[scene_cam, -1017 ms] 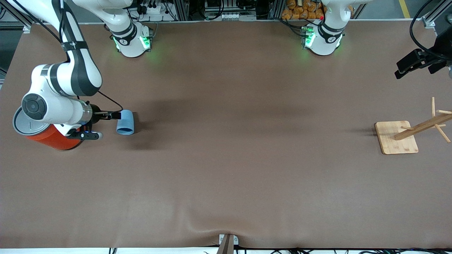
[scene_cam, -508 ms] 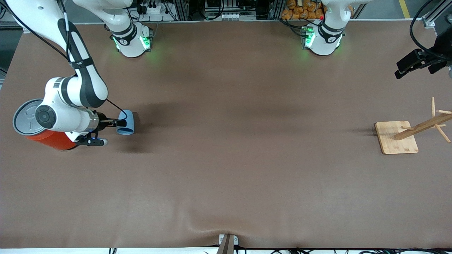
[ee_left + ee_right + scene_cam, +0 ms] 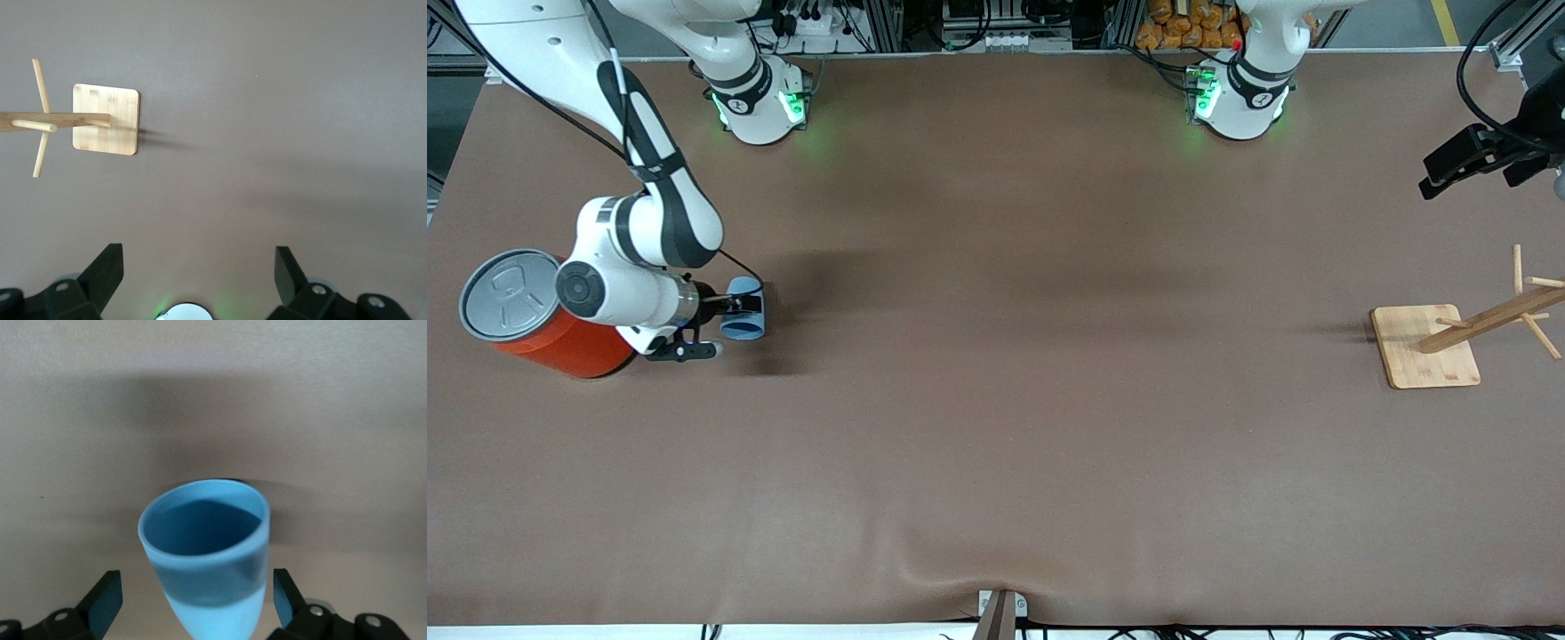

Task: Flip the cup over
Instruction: 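Close the right gripper around the light blue cup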

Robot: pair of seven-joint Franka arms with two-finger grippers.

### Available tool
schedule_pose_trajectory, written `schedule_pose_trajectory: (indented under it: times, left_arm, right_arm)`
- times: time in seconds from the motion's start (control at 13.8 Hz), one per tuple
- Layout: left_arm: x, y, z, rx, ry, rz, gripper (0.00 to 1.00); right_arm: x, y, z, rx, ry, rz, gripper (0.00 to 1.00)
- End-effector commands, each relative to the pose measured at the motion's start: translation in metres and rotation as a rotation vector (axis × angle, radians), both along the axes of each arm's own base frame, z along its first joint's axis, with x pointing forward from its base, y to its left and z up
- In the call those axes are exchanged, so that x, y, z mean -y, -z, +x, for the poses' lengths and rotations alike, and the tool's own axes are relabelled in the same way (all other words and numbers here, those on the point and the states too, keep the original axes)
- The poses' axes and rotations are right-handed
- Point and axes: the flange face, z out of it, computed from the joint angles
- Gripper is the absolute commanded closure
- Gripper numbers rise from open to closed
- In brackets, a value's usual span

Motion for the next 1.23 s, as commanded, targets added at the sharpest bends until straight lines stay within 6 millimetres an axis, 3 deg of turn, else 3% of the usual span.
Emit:
schedule_pose_trajectory:
  times: [0.0,0.15,0.29,0.36,0.44,0.65,0.8,1.09,1.16]
  left_arm:
    - [0.002,-0.003,0.002,-0.001,0.02,0.016,0.0]
    - [0.002,-0.003,0.002,-0.001,0.02,0.016,0.0]
    - [0.002,-0.003,0.002,-0.001,0.02,0.016,0.0]
    - [0.002,-0.003,0.002,-0.001,0.02,0.016,0.0]
    - [0.002,-0.003,0.002,-0.001,0.02,0.016,0.0]
    - [0.002,-0.003,0.001,-0.001,0.02,0.016,0.0]
    - [0.002,-0.003,0.001,-0.001,0.021,0.016,0.0]
    - [0.002,-0.003,0.001,-0.001,0.021,0.015,0.0]
    - [0.002,-0.003,0.001,-0.001,0.021,0.016,0.0]
  right_arm:
    - [0.006,0.011,-0.005,0.028,-0.052,0.018,0.0]
    - [0.008,0.021,-0.006,0.039,-0.071,0.022,0.0]
    - [0.011,0.023,-0.006,0.045,-0.096,0.029,0.63]
    - [0.016,0.023,-0.006,0.045,-0.105,0.034,0.81]
    - [0.017,0.02,-0.003,0.047,-0.106,0.036,0.92]
    - [0.008,-0.013,0.026,0.027,-0.104,0.054,0.99]
    - [-0.018,-0.038,0.051,-0.003,-0.144,0.077,0.99]
    - [-0.098,-0.089,0.079,0.062,-0.178,0.142,0.98]
    - [-0.13,-0.101,0.083,0.09,-0.229,0.149,0.92]
